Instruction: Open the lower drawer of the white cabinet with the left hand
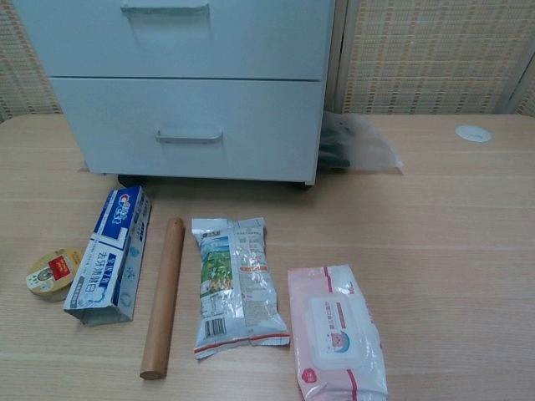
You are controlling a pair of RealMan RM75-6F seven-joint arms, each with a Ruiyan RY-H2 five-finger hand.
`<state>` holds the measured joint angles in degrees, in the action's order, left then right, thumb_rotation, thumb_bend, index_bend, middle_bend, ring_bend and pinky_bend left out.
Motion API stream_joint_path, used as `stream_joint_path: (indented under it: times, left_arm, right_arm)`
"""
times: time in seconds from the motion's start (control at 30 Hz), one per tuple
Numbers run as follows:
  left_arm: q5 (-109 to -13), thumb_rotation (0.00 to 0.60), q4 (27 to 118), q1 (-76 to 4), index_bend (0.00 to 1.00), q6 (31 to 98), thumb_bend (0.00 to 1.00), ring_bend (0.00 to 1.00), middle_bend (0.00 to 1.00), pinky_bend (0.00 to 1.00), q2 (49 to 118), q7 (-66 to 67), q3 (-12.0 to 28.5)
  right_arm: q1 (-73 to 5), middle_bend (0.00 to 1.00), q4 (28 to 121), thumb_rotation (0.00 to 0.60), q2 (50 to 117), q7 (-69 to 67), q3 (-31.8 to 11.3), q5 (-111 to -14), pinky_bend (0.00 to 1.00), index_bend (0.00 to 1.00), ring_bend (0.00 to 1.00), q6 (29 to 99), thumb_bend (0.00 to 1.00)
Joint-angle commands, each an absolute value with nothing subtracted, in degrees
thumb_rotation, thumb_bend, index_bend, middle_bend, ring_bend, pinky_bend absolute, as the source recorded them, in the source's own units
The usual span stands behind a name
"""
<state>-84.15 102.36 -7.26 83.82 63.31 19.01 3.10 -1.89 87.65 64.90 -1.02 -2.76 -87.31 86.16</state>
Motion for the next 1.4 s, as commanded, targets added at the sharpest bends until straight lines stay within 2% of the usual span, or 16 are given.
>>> stream_joint_path:
  times: [0.03, 0.6, 0.7, 0.73, 0.83, 0.93, 1.07, 1.17, 1.27, 1.4]
  left_arm:
    - [-84.13, 0.600, 102.19, -7.28, 0.24, 83.84, 0.34, 0.28, 0.31, 0.23, 63.45, 18.92, 3.10]
    - [-88.48, 0.600, 100.41, -10.93, 0.24, 81.93, 0.34, 0.28, 0.30, 0.23, 62.28, 12.44, 4.46]
    - [-90.14, 0.600, 100.21, -13.12, 0.24, 80.45, 0.34, 0.30, 0.30, 0.31, 61.64, 9.89, 5.33]
    - [-90.88, 0.600, 100.14, -14.15, 0.24, 79.71, 0.34, 0.32, 0.31, 0.36, 61.41, 9.08, 5.67]
    - [-92.52, 0.600, 99.82, -16.94, 0.24, 77.45, 0.34, 0.42, 0.39, 0.55, 61.19, 6.51, 6.42]
    - [-93.59, 0.600, 99.28, -19.89, 0.24, 74.35, 0.34, 0.56, 0.55, 0.75, 61.25, 3.89, 6.83]
    - [-94.39, 0.600, 98.06, -23.71, 0.23, 70.06, 0.38, 0.74, 0.73, 0.93, 62.19, 1.38, 7.08]
    - [-93.95, 0.600, 97.16, -26.56, 0.20, 66.16, 0.48, 0.89, 0.85, 1.00, 63.45, 0.25, 7.08]
    - [-93.00, 0.600, 96.50, -29.22, 0.20, 62.63, 0.56, 0.95, 0.91, 1.00, 64.88, 0.37, 7.35]
    - [-91.26, 0.600, 95.46, -32.32, 0.20, 59.01, 0.61, 0.98, 0.94, 1.00, 67.29, 1.38, 7.96]
  right_arm:
    - [-2.00, 0.26, 87.23, 0.600, 65.24, -1.35, -2.80, -87.62, 0.08, 0.17, 0.15, 86.41, 0.26]
    - [-1.80, 0.26, 87.01, 0.600, 65.32, -1.60, -2.85, -88.68, 0.08, 0.17, 0.15, 87.95, 0.25]
    - [-2.10, 0.26, 87.14, 0.600, 65.46, -1.36, -2.86, -89.02, 0.08, 0.17, 0.15, 87.80, 0.26]
    - [-2.21, 0.26, 87.21, 0.600, 65.47, -1.31, -2.91, -89.11, 0.08, 0.17, 0.15, 87.79, 0.26]
    - [-2.42, 0.26, 87.40, 0.600, 65.26, -0.94, -3.21, -89.29, 0.08, 0.17, 0.15, 88.06, 0.25]
    - [-2.59, 0.26, 87.89, 0.600, 64.50, -0.14, -3.51, -89.51, 0.08, 0.17, 0.15, 88.40, 0.26]
    - [-2.64, 0.26, 88.80, 0.600, 63.83, 0.61, -4.11, -89.41, 0.08, 0.17, 0.15, 89.15, 0.26]
    - [-2.81, 0.26, 89.03, 0.600, 63.53, 0.92, -4.22, -89.42, 0.08, 0.17, 0.15, 89.07, 0.25]
    - [-2.97, 0.26, 89.20, 0.600, 63.22, 1.09, -4.17, -89.35, 0.08, 0.17, 0.15, 88.72, 0.25]
    - [-3.07, 0.26, 89.28, 0.600, 62.97, 1.02, -4.27, -89.19, 0.08, 0.17, 0.15, 88.66, 0.25]
